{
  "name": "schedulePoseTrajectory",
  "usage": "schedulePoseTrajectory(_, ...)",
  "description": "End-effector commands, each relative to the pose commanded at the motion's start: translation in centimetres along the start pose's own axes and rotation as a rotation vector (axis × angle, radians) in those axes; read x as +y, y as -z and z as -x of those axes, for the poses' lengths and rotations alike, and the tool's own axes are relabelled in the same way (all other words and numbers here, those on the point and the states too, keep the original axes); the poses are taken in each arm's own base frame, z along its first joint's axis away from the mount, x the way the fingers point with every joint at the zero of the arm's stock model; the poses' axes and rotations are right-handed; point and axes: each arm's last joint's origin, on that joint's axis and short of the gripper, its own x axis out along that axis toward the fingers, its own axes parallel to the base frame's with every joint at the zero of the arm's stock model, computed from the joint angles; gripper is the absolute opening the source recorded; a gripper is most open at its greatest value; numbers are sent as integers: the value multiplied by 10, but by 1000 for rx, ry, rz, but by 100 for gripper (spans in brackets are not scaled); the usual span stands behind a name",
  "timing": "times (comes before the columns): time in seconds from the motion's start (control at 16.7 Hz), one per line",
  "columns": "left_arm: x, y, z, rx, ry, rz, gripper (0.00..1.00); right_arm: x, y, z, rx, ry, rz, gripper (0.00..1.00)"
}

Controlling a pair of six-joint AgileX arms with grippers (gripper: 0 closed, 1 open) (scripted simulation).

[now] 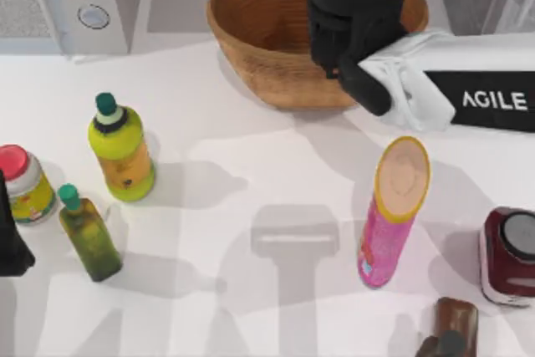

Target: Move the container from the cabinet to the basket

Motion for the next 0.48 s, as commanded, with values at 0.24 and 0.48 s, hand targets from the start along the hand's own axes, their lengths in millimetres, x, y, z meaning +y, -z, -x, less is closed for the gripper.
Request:
schedulePoseTrajectory(0.24, 0, 0, 0, 0, 0, 0, 100, 2, 3, -16, -12, -1, -7, 0)
schedulePoseTrajectory(0.48, 0, 0, 0, 0, 0, 0, 100, 2, 4, -18, -11, -1, -6, 0)
